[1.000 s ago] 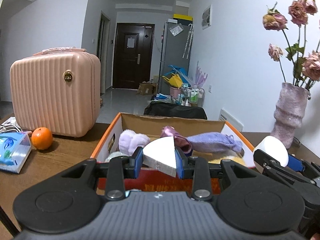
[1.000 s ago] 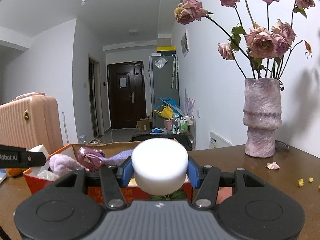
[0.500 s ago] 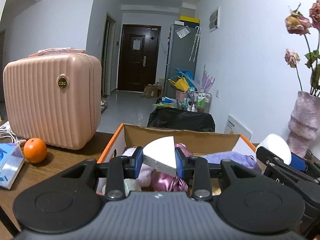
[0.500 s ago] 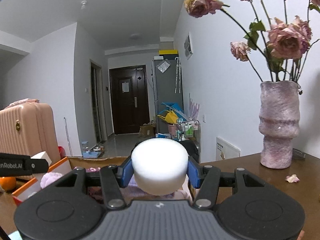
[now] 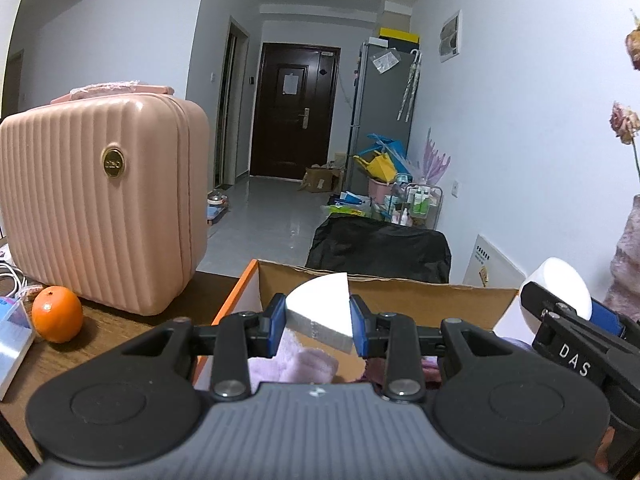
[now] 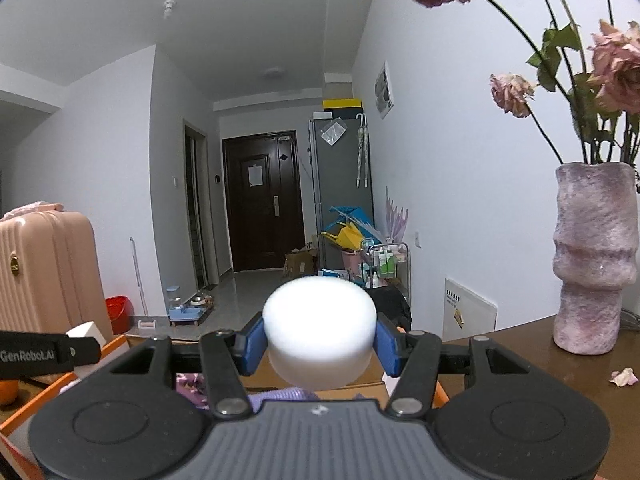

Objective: Organize soft objects
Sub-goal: 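Open the right tool to drop the round sponge while the left tool drops the wedge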

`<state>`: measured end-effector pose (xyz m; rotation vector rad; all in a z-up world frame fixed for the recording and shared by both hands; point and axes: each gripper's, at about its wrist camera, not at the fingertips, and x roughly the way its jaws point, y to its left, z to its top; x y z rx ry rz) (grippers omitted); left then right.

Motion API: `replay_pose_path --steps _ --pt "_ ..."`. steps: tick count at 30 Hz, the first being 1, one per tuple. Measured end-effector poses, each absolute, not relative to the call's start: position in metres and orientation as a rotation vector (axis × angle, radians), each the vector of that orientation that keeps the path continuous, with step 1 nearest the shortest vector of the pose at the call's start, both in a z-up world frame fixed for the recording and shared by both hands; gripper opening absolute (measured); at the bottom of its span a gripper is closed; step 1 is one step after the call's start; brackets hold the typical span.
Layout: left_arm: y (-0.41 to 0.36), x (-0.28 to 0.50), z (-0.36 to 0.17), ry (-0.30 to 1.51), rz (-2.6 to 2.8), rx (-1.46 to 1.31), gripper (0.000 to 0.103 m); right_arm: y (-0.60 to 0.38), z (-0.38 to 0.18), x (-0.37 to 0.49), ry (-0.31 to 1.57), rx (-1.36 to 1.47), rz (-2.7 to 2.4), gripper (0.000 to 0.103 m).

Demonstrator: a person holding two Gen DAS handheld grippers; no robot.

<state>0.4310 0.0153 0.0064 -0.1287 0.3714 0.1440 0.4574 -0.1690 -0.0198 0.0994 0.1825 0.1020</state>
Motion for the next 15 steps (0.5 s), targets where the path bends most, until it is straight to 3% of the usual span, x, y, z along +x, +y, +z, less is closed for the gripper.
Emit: replay_pose_path --steps 9,11,12,15 --pt "0.016 0.446 -0.001 0.389 0.148 -0.118 0.035 -0.171 -0.02 0.47 0.227 0.107 0.148 0.057" --pt "0.016 0.446 -0.001 0.394 0.138 -0.118 0.045 -0.171 -0.02 0.47 0.233 0.104 0.158 0.061" --pt "0.015 0.445 -0.001 0.393 0.144 -0.118 0.049 -0.171 -0.02 0.469 0.236 0.102 0.162 0.068" --pt "0.018 0.444 -0.001 0.392 0.143 -0.13 0.071 -0.172 -0.019 0.467 0.231 0.103 0.151 0.087"
